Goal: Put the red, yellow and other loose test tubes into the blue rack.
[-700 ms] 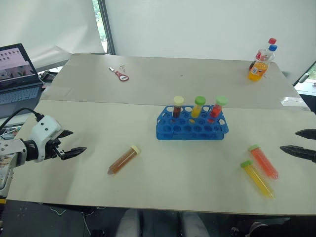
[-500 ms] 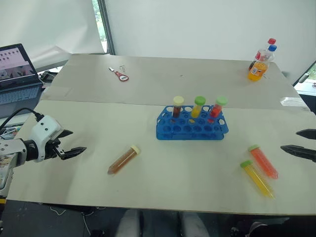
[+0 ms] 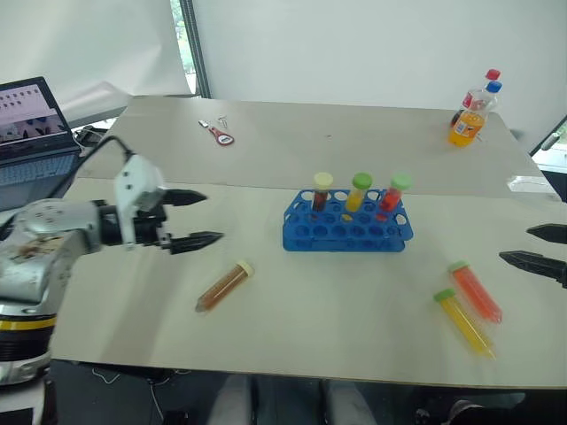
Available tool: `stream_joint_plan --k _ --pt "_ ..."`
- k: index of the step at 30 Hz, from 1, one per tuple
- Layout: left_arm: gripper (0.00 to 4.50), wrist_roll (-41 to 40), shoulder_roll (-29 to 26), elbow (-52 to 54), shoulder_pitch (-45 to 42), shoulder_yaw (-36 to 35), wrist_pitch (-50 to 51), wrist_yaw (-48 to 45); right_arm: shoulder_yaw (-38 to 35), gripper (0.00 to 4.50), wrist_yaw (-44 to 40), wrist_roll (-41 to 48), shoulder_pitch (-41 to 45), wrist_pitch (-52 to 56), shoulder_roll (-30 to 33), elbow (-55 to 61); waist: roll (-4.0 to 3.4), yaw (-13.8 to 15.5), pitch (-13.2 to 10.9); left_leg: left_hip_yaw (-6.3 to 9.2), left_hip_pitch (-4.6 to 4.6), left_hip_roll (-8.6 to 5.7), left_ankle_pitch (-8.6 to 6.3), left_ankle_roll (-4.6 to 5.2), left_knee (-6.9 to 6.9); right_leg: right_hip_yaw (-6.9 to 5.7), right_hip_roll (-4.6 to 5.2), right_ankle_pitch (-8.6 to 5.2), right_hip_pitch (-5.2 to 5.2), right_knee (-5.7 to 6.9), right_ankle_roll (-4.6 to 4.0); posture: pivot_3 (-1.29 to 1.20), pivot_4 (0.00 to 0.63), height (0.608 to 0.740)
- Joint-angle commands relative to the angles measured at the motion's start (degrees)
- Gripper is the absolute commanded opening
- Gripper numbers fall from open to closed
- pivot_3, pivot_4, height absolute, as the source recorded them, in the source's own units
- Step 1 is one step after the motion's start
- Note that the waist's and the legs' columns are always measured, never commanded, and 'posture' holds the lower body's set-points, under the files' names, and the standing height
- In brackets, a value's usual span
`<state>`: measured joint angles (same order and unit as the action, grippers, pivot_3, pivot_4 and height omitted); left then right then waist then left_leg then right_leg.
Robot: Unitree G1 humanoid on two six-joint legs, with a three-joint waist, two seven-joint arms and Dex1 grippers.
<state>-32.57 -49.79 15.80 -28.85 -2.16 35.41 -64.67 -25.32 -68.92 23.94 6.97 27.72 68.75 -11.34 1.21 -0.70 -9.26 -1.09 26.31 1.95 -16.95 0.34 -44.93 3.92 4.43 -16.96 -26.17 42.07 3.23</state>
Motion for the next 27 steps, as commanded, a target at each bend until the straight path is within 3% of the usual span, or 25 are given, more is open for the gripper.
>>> stream_joint_plan --k 1,11,19,26,27 --pt "4.5 -1.9 2.0 4.4 -4.0 4.1 0.2 -2.5 3.6 4.47 3.3 -1.4 1.0 8.6 3.8 6.9 -0.01 -0.4 0.0 0.0 0.0 0.0 0.0 0.0 0.0 0.0 0.0 0.0 0.0 0.0 0.0 0.0 0.15 0.671" --pt "4.5 -0.3 11.2 5.1 -10.2 13.8 -5.1 -7.4 25.1 4.47 6.5 -4.2 17.0 33.1 6.1 8.0 -0.02 -0.1 0.0 0.01 -0.01 -0.02 0.02 -0.02 0.0 0.02 0.0 0.0 0.0 -0.04 -0.01 0.0 0.15 0.671" --pt "4.5 2.6 15.6 4.0 -10.6 16.6 -8.9 -7.7 35.6 4.47 7.6 -8.8 23.8 35.0 3.1 4.0 -0.02 0.0 0.0 0.02 0.01 -0.04 0.02 -0.02 0.0 0.02 0.02 0.0 -0.01 -0.07 -0.01 0.0 0.15 0.671" --pt "4.5 3.7 16.0 4.2 -9.6 16.8 -9.9 -7.7 38.1 4.47 7.6 -10.4 25.6 36.0 1.1 0.9 -0.02 0.0 0.0 0.03 0.01 -0.04 0.02 -0.01 0.0 0.02 0.02 0.0 -0.01 -0.06 -0.01 0.0 0.15 0.671" --pt "4.5 3.7 16.1 4.2 -9.5 16.8 -10.1 -7.7 38.4 4.23 7.5 -10.6 25.7 35.8 0.9 0.6 -0.02 0.0 0.0 0.03 0.01 -0.04 0.02 -0.01 0.0 0.02 0.02 0.0 -0.01 -0.07 -0.01 0.0 0.15 0.671"
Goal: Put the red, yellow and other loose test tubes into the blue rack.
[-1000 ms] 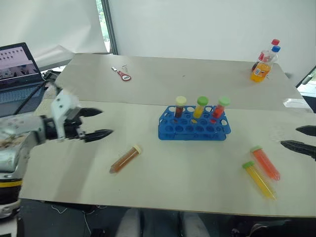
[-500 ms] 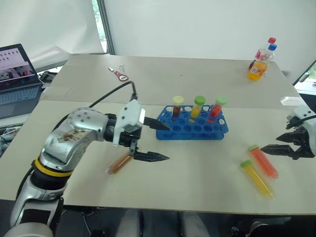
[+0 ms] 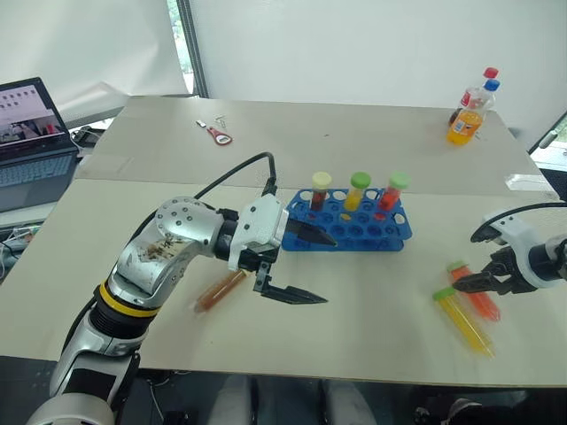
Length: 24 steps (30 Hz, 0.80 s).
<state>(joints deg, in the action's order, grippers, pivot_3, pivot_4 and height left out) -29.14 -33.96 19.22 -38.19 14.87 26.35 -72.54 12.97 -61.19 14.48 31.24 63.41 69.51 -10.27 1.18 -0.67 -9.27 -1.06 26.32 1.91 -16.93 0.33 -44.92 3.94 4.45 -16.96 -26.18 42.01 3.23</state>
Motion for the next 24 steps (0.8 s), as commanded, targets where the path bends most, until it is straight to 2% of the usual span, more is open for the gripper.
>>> stream_joint_plan --k 1,2,9,10,15,20,22,24 --pt "4.5 0.4 0.3 0.8 -0.2 -0.2 -1.1 0.2 0.2 3.96 -0.4 -1.3 1.4 0.0 0.0 -0.7 0.0 0.0 0.0 0.0 0.0 0.0 0.0 0.0 0.0 0.0 0.0 0.0 0.0 0.0 0.0 0.0 0.15 0.671" --pt "4.5 0.5 0.4 0.7 -0.1 -0.2 -1.3 0.3 0.3 3.71 -0.7 -1.2 1.7 0.2 -0.2 -1.2 0.0 0.0 0.0 0.0 0.0 0.0 0.0 0.0 0.0 0.0 0.0 0.0 0.0 0.0 0.0 0.0 0.15 0.671" --pt "4.5 0.9 0.5 -0.3 0.4 -0.4 -1.9 -0.3 -0.4 1.22 -2.1 -0.3 2.8 1.9 -1.0 -3.1 0.0 0.0 0.0 0.01 0.0 0.01 0.0 0.0 0.0 0.0 -0.01 0.0 0.0 0.0 0.0 0.0 0.15 0.671" --pt "4.5 1.1 0.5 -0.7 0.4 -0.3 -2.1 -0.5 -0.8 0.99 -2.1 -0.1 2.7 1.8 -1.0 -3.0 0.0 0.0 0.0 0.01 0.0 0.0 0.0 0.0 0.0 0.0 -0.01 0.0 0.0 0.0 0.0 0.0 0.15 0.671" --pt "4.5 2.4 -1.0 -2.4 0.6 -0.6 -3.0 -1.4 -6.3 0.96 -1.7 2.6 2.2 2.7 0.3 1.3 -0.01 -0.1 0.0 0.01 0.0 0.01 0.0 0.0 0.0 0.0 -0.01 0.0 -0.01 0.0 0.0 0.0 0.15 0.671" --pt "4.5 1.9 -2.6 -3.2 1.6 -2.4 -2.2 -0.5 -18.7 0.96 1.1 6.8 -1.2 0.8 -0.8 14.5 -0.05 -0.1 0.0 0.03 -0.01 0.02 0.0 0.01 0.05 0.0 -0.02 0.0 -0.03 0.02 0.0 0.0 0.15 0.671" --pt "4.5 1.5 -2.3 -3.3 1.7 -3.2 -0.9 1.3 -28.2 0.96 5.0 10.9 -2.6 1.3 -7.1 24.0 -0.03 -0.1 0.0 0.07 0.0 0.02 0.0 0.0 0.06 -0.02 -0.03 0.0 -0.01 -0.01 0.0 0.0 0.15 0.671" --pt "4.5 1.3 -1.7 -3.2 1.6 -3.8 0.4 3.1 -34.5 0.96 10.9 12.3 -3.7 0.7 -14.2 31.3 0.0 -0.1 0.0 0.15 0.0 0.03 0.0 0.0 0.05 -0.03 -0.04 0.0 0.01 0.01 0.0 0.0 0.15 0.671"
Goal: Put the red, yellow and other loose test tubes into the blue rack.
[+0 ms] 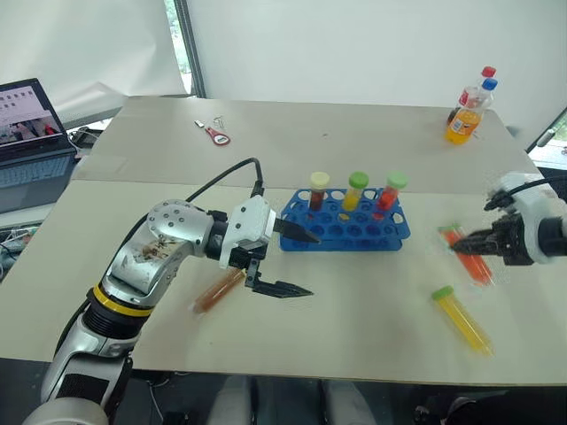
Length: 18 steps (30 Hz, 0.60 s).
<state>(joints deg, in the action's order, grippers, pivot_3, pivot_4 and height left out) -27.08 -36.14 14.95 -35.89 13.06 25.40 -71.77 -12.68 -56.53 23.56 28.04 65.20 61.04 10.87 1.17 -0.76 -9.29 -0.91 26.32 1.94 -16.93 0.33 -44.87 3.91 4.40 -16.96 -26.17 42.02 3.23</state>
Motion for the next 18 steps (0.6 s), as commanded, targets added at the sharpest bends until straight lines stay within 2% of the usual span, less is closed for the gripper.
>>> stream_joint_plan --k 1,4,8,12,18 --pt "4.5 -1.7 1.1 1.3 -1.1 -2.5 3.0 3.6 -11.2 0.96 9.9 3.5 -1.6 -3.9 -11.2 13.3 0.0 0.0 0.0 0.08 0.01 0.0 0.0 0.0 -0.01 0.0 -0.01 0.0 0.01 0.01 0.0 0.0 0.15 0.671" --pt "4.5 -4.0 2.6 2.1 -1.9 -3.7 7.3 6.5 -11.5 0.96 17.6 -0.2 -7.4 -18.3 -23.3 19.5 0.07 0.5 0.0 0.19 0.02 -0.04 0.0 0.0 -0.01 -0.07 -0.02 0.0 0.09 0.01 0.0 0.0 0.15 0.671" --pt "4.5 -4.9 2.6 3.1 -2.0 -3.8 9.8 7.6 -8.4 0.96 27.0 -5.6 -9.9 -30.3 -33.4 18.6 0.06 0.6 0.0 0.17 0.08 -0.12 0.05 -0.07 -0.03 -0.04 0.05 -0.01 0.02 0.03 0.03 0.0 0.15 0.671" --pt "4.5 -5.0 2.4 4.0 -1.8 -3.4 10.8 7.9 -4.7 0.96 31.2 -11.5 -11.7 -42.3 -37.2 13.4 0.06 0.3 0.0 0.16 0.06 -0.1 0.09 -0.15 -0.03 -0.05 0.01 -0.01 0.02 0.06 0.02 0.0 0.15 0.671" --pt "4.5 -4.6 1.9 4.7 -0.8 -3.0 10.3 7.3 -1.8 0.96 33.7 -13.0 -12.3 -48.0 -39.8 8.4 0.05 -0.1 0.0 0.16 0.06 -0.1 0.09 -0.15 -0.02 -0.05 -0.01 -0.01 0.0 0.09 0.01 0.0 0.15 0.671"
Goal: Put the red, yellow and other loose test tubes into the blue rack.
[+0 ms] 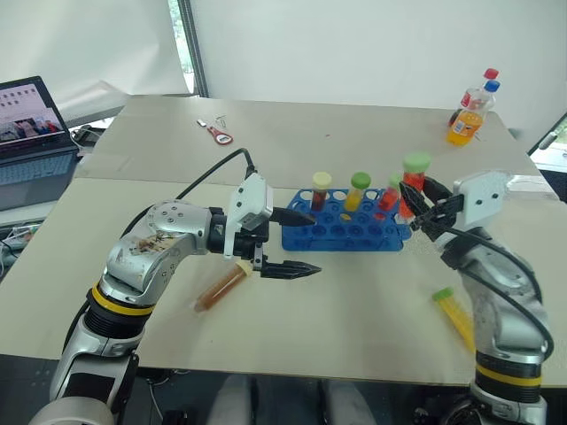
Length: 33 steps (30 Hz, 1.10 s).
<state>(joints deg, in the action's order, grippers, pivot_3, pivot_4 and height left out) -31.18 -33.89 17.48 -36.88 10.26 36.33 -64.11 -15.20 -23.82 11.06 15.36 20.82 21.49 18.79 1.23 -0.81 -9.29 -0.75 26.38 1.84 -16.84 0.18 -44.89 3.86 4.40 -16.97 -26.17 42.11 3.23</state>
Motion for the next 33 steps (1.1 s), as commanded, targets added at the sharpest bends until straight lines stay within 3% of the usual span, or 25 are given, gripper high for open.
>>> stream_joint_plan --k 1,17,27,33 --pt "4.5 -0.4 -0.4 2.2 0.2 -0.2 -0.7 -0.4 1.3 0.96 1.3 -0.6 0.3 -4.1 -0.5 0.2 0.0 0.0 0.0 0.0 0.0 0.0 0.0 0.0 0.0 0.0 0.0 0.0 0.0 0.0 0.0 0.0 0.15 0.671" --pt "4.5 -0.5 0.0 2.8 0.9 -0.1 0.0 0.4 4.3 0.96 4.8 -1.7 -2.9 -7.8 -2.2 -2.0 0.0 0.0 0.0 0.0 0.0 0.0 0.0 0.0 0.0 0.0 0.0 0.0 0.01 0.0 0.0 0.0 0.15 0.671" --pt "4.5 -0.4 0.8 2.2 -0.6 0.3 0.7 1.1 0.9 0.96 12.2 0.7 -4.9 -10.5 -9.6 -4.3 0.0 0.0 0.0 0.01 0.0 0.01 0.0 0.0 0.0 0.0 -0.02 0.0 0.01 0.01 0.0 0.0 0.15 0.671" --pt "4.5 -0.1 1.8 2.0 -0.9 0.8 1.0 2.0 2.6 0.96 12.3 0.9 -6.7 -10.7 -9.9 -3.3 0.0 0.1 0.0 0.01 0.0 0.0 0.0 0.0 -0.01 0.0 0.0 0.0 0.02 0.01 0.0 0.0 0.15 0.671"
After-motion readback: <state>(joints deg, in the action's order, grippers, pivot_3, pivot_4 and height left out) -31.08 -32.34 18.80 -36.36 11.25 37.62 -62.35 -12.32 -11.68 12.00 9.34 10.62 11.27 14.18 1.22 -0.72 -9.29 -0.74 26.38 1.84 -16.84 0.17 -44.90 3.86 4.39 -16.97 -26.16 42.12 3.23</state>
